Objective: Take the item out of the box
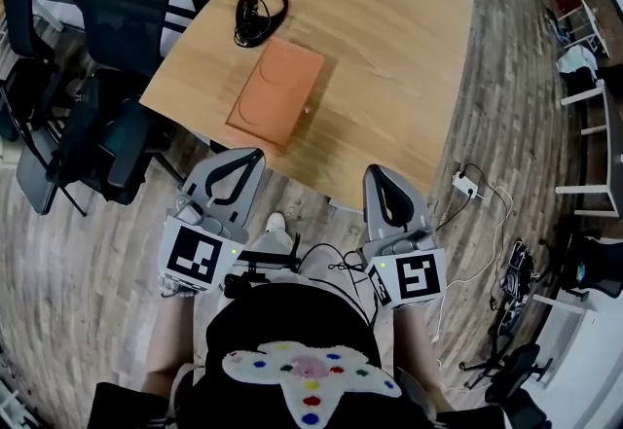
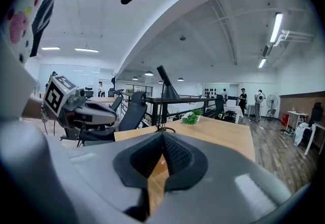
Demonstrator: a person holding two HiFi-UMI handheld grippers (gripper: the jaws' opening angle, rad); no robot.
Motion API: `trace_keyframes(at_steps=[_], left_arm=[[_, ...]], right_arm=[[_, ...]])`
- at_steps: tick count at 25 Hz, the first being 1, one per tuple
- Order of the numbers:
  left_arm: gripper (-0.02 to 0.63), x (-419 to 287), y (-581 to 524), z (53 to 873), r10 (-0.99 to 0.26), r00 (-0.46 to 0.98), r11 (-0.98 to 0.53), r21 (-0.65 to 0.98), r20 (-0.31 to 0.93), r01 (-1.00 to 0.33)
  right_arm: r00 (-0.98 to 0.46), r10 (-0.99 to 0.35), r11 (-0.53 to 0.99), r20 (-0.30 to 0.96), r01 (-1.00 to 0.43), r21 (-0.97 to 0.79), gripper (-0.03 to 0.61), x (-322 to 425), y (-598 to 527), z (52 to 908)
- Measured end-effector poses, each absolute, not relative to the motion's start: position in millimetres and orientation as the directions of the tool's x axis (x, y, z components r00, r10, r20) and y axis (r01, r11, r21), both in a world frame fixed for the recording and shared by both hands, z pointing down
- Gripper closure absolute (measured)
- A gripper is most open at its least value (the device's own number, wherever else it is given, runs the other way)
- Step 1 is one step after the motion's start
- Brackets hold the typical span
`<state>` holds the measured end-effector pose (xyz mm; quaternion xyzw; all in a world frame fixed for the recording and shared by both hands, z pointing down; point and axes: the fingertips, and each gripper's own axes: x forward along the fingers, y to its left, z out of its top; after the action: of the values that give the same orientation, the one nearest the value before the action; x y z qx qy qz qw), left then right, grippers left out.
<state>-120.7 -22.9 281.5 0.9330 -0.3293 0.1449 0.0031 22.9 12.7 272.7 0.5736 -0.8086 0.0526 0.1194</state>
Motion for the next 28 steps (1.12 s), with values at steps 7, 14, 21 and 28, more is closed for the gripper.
trace_keyframes(at_steps=[7, 14, 21, 28], left_arm=[[0.614, -128, -35, 285, -0.615, 0.738, -0.783, -0.107, 0.278, -0.613], [0.614, -122, -38, 288, -0.623, 0.730, -0.777, -0.116, 0.280, -0.618], [0.614, -112, -45, 294, -0.649, 0.708, -0.751, -0.082, 0.279, -0.655], [0.614, -100, -48, 303, -0.672, 0.679, -0.724, -0.071, 0.295, -0.686]], right_arm=[[-0.328, -0.904, 0.356, 0.274, -0.933, 0.058, 0.569, 13, -3, 280], [-0.373, -0.884, 0.402, 0.282, -0.914, 0.051, 0.569, 12, -12, 291], [-0.424, -0.851, 0.464, 0.310, -0.883, 0.068, 0.569, 15, -22, 303], [-0.509, -0.791, 0.554, 0.339, -0.831, 0.046, 0.463, 16, -31, 317]])
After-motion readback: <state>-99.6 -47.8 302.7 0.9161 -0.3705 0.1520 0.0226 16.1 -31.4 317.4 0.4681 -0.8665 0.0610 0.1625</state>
